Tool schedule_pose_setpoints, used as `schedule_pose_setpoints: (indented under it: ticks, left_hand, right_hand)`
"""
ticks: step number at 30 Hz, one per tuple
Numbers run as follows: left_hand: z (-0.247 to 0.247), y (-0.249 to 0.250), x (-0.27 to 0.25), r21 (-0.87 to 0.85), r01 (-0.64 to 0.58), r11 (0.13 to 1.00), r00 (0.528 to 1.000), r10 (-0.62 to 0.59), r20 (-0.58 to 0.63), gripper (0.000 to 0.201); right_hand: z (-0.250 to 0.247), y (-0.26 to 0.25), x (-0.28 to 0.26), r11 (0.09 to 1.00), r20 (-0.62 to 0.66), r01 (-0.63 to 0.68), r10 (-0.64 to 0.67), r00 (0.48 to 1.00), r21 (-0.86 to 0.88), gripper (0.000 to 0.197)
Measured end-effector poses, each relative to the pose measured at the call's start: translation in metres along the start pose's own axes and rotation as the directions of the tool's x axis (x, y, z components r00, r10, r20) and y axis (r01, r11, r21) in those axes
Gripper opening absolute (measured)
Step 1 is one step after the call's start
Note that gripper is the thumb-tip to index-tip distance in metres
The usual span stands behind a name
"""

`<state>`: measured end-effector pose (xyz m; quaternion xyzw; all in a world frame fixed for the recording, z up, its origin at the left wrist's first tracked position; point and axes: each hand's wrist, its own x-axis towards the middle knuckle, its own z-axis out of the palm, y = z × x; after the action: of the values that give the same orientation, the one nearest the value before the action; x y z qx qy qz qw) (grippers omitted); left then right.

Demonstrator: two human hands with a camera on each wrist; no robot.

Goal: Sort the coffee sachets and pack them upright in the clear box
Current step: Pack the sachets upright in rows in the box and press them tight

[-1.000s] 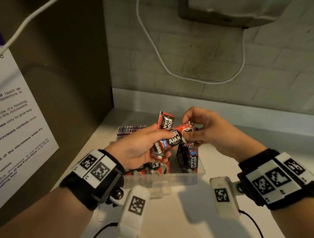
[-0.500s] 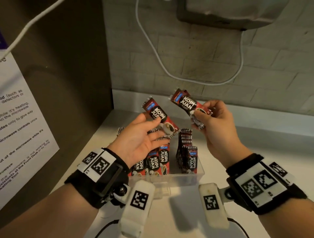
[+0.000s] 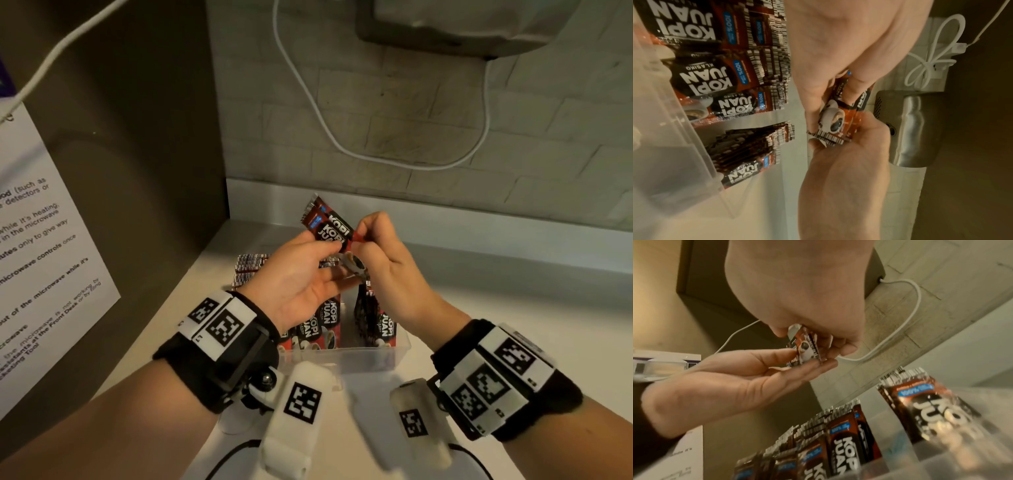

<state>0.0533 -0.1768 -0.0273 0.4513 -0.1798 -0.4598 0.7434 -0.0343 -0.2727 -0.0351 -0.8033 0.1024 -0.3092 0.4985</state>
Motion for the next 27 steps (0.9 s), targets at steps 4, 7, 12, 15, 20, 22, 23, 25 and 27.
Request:
schedule_pose_setpoints:
  ticks: [4,7,12,15,20,22,23,25,27]
  left_hand:
    - [0.007,0.001,0.002,0.028,-0.026,0.999,1.000,0.026,-0.007,0.019]
    - [0.013,-0.003,0.003,0.144,-0.022,0.989,0.998,0.029,-0.048,0.020]
    - [0.019,-0.019,0.001,0.391,-0.007,0.920,0.998,0.029,-0.049,0.026]
    - [0.021,-0.028,-0.002,0.414,0.004,0.910,0.999,0.015,-0.042,0.033]
    - [0.023,-0.041,0.000,0.427,0.043,0.903,0.998,-0.020,-0.058,0.042]
    - [0.024,-0.046,0.001,0.462,0.055,0.885,0.997,-0.022,-0.077,0.041]
    - [0.024,-0.048,0.002,0.463,0.063,0.884,0.996,-0.030,-0.080,0.038]
    - [0.025,-0.048,0.002,0.450,0.087,0.889,0.994,-0.051,-0.092,0.017]
    - [0.027,-0.047,-0.001,0.413,0.119,0.903,0.992,-0.085,-0.098,0.015]
  right_hand:
    - [-0.011,0.002,0.003,0.877,0.122,0.016,0.049,0.991,-0.480,0.020]
    - [-0.014,-0.008,0.002,0.849,0.121,-0.022,0.101,0.987,-0.528,0.031]
    - [-0.027,-0.020,0.010,0.979,0.010,-0.119,0.122,0.992,-0.167,0.059]
    - [-0.038,-0.015,0.010,0.974,0.015,-0.142,0.147,0.989,-0.175,0.051]
    - [-0.047,-0.008,0.003,0.972,0.093,-0.193,0.206,0.974,-0.137,0.049]
    - [-0.050,-0.004,0.001,0.972,0.080,-0.216,0.224,0.971,-0.097,0.049]
    - [-0.052,-0.001,0.001,0.973,0.058,-0.225,0.228,0.972,-0.060,0.048]
    - [-0.057,0.004,0.000,0.968,-0.008,-0.244,0.244,0.970,0.054,0.049]
    - [-0.061,0.008,-0.003,0.955,-0.050,-0.260,0.269,0.962,0.142,0.049]
